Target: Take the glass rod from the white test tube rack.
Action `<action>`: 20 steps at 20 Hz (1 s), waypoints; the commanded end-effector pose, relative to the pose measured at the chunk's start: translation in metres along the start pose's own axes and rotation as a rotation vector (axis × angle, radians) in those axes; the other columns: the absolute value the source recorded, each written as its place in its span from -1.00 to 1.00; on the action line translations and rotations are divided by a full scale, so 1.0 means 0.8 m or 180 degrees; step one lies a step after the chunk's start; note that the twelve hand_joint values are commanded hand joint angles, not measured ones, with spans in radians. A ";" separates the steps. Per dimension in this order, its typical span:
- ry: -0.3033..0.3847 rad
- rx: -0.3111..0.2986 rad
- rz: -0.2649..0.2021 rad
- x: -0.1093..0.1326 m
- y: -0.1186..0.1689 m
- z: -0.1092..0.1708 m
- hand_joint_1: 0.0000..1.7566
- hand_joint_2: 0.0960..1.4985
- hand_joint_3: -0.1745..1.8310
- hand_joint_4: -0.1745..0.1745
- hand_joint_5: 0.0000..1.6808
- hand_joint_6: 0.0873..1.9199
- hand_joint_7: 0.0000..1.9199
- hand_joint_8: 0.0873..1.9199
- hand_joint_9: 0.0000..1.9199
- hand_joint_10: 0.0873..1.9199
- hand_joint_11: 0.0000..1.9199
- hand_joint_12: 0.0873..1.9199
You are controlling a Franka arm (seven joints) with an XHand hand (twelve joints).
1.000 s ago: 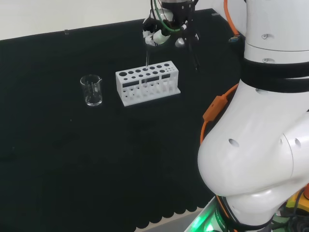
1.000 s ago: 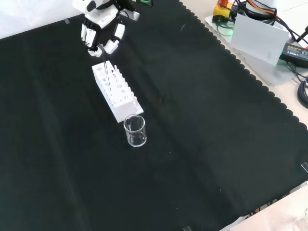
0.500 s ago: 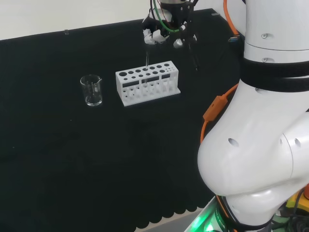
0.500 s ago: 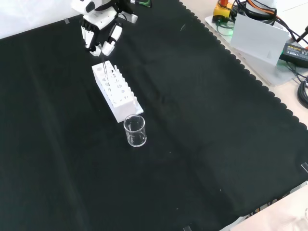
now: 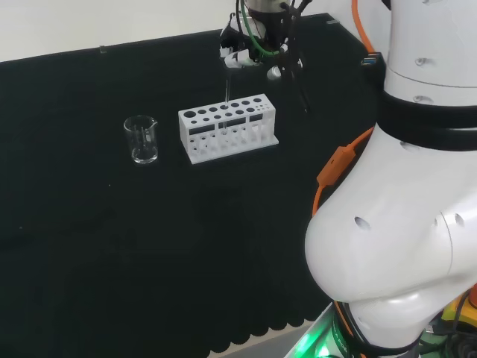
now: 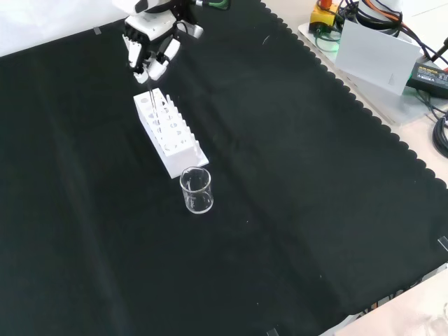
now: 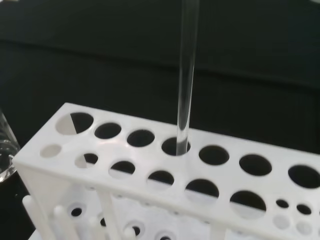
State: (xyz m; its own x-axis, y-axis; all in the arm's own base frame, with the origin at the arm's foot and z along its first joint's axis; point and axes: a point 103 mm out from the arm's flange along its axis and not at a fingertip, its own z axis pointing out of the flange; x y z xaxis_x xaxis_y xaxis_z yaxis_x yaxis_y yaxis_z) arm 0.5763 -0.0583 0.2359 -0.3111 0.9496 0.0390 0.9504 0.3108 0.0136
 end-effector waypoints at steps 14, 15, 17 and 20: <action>-0.0260 -0.0519 -0.0100 0.047 -0.034 -0.096 0.49 0.41 -1.00 -1.00 0.44 -0.40 0.31 -0.39 0.88 -0.47 0.76 -0.31; -0.0262 -0.0509 -0.0101 0.049 -0.037 -0.099 0.49 0.40 -1.00 -1.00 0.45 -0.41 0.31 -0.39 0.88 -0.48 0.76 -0.32; -0.0269 -0.0506 -0.0097 0.053 -0.043 -0.105 0.49 0.40 -1.00 -1.00 0.45 -0.42 0.32 -0.40 0.89 -0.49 0.77 -0.32; -0.0276 -0.0495 -0.0085 0.057 -0.053 -0.111 0.49 0.40 -1.00 -1.00 0.46 -0.42 0.32 -0.41 0.89 -0.50 0.77 -0.32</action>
State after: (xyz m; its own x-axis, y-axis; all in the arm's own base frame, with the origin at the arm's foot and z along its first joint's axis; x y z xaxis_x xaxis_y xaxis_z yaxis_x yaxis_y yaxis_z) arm 0.5380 -0.0355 0.3206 -0.3318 0.9421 -0.0495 0.9231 0.3350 0.1890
